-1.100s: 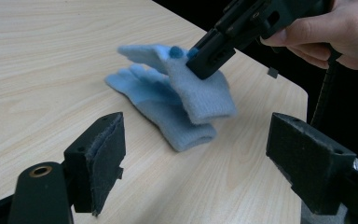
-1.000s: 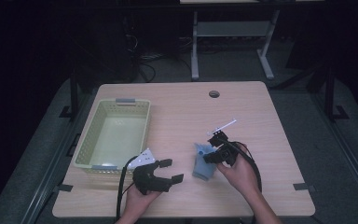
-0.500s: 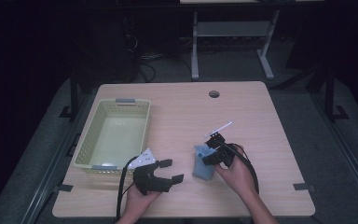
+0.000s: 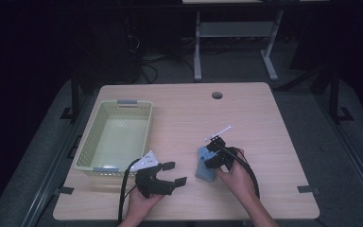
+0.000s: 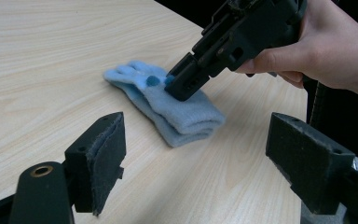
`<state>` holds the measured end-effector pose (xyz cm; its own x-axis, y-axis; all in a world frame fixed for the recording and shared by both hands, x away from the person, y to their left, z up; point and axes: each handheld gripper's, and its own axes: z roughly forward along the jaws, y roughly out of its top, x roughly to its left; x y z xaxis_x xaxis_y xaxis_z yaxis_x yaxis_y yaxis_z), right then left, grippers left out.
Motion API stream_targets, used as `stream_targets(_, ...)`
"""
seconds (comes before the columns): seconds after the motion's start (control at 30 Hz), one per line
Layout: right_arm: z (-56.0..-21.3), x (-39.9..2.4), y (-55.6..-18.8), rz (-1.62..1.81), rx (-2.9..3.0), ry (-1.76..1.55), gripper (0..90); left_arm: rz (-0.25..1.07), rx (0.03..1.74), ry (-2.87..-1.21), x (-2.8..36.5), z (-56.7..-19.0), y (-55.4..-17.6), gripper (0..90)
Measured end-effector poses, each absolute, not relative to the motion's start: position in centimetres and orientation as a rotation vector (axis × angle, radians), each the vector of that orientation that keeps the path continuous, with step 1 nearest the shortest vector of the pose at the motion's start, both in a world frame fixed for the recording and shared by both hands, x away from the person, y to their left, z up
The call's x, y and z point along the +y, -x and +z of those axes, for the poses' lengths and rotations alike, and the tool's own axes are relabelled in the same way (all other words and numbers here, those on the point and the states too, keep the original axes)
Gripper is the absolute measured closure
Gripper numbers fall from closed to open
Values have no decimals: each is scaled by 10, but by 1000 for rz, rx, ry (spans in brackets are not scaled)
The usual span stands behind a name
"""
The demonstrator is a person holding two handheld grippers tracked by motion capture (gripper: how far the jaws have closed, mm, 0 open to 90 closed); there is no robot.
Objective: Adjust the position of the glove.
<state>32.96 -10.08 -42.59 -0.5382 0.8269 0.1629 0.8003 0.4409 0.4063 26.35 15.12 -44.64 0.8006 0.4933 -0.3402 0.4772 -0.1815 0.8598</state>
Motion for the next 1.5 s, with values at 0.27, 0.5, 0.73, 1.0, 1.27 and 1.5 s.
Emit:
stream_targets(0.27,-418,-102,-327,734,2565,-1441,693,10,750,-1811,151,-447,-263,200)
stream_targets(0.5,-421,-99,-329,744,2566,-1424,737,32,756,-1821,151,-446,-262,211)
stream_targets(0.73,-438,-99,-333,741,2595,-1469,747,28,757,-1821,150,-447,-261,242)
stream_targets(1.0,-426,-116,-325,927,2573,-1472,593,29,765,-1844,149,-447,-263,255)
stream_targets(1.27,-428,-154,-314,1129,2501,-1613,500,-49,807,-1834,133,-447,-269,255)
stream_targets(1.5,-435,-175,-308,1248,2426,-1718,466,-79,840,-1835,120,-443,-279,289)
